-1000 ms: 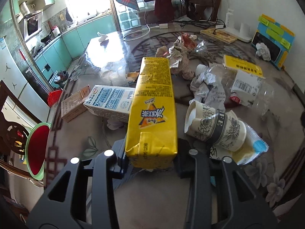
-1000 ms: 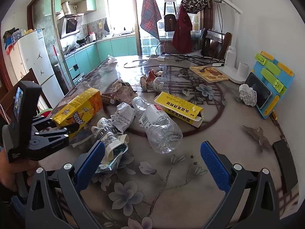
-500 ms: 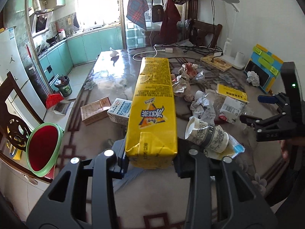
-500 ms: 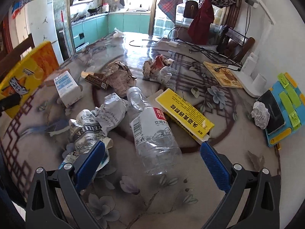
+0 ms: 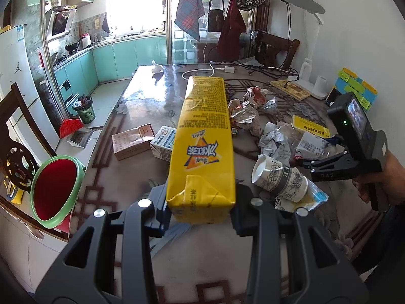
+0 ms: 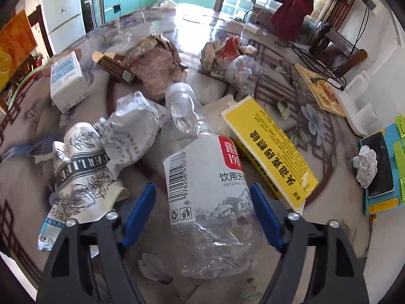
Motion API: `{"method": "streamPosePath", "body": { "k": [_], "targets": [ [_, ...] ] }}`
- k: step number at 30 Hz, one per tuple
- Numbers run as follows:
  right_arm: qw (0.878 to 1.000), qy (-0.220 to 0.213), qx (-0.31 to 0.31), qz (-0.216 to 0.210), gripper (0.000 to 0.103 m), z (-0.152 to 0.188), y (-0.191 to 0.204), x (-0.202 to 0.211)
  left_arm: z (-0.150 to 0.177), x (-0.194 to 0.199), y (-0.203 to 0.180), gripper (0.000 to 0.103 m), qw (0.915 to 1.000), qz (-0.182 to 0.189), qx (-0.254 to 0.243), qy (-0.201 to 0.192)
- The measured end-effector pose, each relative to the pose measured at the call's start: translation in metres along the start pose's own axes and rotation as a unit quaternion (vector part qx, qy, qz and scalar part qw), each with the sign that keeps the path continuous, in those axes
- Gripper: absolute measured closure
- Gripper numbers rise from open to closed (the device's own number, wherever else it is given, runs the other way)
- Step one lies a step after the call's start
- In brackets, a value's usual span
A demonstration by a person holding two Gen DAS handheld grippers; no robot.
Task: Collect trash
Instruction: 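Carry the yellow box toward the bucket while the right tool grasps the plastic bottle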
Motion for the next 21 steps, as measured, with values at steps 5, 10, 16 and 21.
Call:
{"method": "streamPosePath", "body": {
  "k": [5, 10, 16, 21],
  "targets": [
    [1.0, -0.005, 0.003, 0.005, 0.047, 0.002, 0.001, 0.004, 0.003, 0.002, 0.003, 0.067, 1.0, -0.003, -0.001, 0.0],
    [0.999, -0.034, -0.012, 0.018, 0.048, -0.002, 0.002, 0.036, -0.001, 0.005, 0.008, 0.067, 0.9999, -0.01, 0.003, -0.006],
    [0.994, -0.097, -0.032, 0.023, 0.048, -0.019, 0.009, 0.092, -0.019, 0.017, 0.028, 0.067, 0.9994, -0.026, 0.005, -0.024],
    [0.989, -0.146, -0.031, -0.012, 0.048, -0.053, 0.045, 0.124, -0.04, 0.026, 0.073, 0.067, 0.9964, -0.071, 0.014, -0.045]
  ]
}}
Point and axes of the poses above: each gripper's, at about its wrist camera, not at the fingertips, and x roughly against the way its jaws point, y to its left, z to its underside, the point moved 5 cm from there along -x, roughly the way its jaws point, and after that the axes turned 11 degrees about -y, right-handed, at the moved point
